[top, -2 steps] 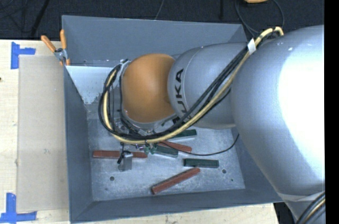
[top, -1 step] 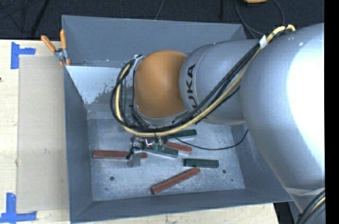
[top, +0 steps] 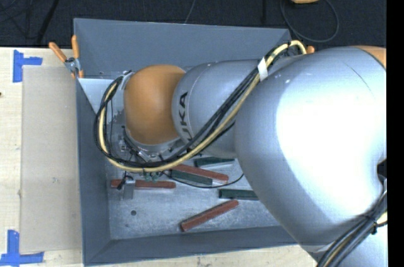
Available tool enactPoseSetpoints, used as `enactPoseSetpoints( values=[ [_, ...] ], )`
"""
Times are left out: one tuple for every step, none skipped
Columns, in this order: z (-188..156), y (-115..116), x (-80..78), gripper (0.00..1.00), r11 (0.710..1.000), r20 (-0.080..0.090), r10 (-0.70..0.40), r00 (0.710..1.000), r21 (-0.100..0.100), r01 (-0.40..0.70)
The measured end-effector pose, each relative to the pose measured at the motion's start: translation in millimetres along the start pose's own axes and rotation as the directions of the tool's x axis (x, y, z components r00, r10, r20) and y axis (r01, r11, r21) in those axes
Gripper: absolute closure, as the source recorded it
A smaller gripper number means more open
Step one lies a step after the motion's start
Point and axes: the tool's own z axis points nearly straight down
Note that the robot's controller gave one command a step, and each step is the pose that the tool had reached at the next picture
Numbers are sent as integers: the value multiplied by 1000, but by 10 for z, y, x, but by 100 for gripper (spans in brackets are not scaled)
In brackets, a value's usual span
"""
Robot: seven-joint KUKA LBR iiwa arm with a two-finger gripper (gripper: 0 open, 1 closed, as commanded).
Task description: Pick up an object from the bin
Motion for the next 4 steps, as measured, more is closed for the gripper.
enactPoseSetpoints(
  values=[
    [-13,-217,135,0,998,-2,57,998,3,-57],
    [-19,-214,125,100,998,0,60,998,1,-60],
    [-564,-213,110,100,998,5,62,998,-1,-62],
    [-916,-215,99,100,998,4,63,998,0,-63]
  ],
)
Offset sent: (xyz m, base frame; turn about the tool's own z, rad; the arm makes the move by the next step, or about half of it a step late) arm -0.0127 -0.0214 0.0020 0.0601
